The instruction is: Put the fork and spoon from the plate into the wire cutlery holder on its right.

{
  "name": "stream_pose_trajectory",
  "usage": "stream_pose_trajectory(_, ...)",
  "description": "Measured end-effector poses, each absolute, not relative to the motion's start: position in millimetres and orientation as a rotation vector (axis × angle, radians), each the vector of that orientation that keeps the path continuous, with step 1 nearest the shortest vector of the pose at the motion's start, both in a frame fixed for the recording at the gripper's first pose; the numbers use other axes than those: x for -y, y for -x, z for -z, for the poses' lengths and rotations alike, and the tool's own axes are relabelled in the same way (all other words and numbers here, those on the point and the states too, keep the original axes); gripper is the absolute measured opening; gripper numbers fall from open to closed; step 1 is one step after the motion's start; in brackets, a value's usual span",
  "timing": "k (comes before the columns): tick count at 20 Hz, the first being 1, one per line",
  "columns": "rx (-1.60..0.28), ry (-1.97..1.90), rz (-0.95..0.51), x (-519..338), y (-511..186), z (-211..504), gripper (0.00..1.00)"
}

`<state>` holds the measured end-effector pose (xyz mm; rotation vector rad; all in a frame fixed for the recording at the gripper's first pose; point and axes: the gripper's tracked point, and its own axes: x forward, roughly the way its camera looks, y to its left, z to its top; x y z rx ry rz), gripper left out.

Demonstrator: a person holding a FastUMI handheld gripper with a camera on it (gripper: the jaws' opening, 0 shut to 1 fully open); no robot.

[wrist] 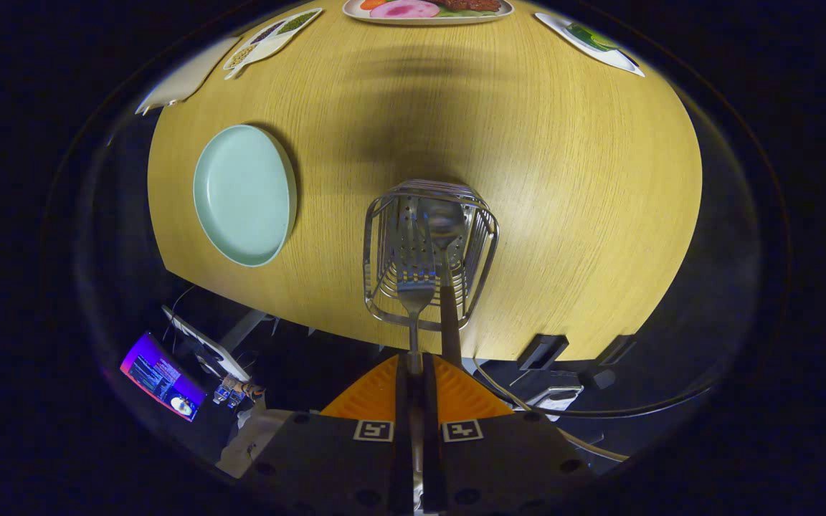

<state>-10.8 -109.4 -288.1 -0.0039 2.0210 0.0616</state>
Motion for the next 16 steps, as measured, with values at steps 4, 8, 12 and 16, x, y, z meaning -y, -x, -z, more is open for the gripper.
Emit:
stream_pose_trajectory(4, -2.044, -0.017, -0.054, 108.0, 10.8, 285.5, 0.13)
stream_pose_trajectory(8, -2.002, -0.058, -0.070, 103.4, 3.9, 277.0, 0.37)
stream_pose_trajectory(12, -1.891, -0.089, -0.107, 96.7, -8.1, 254.8, 0.87)
stream_pose_trajectory(16, -1.754, -0.116, -0.149, 88.9, -6.0, 224.2, 0.99)
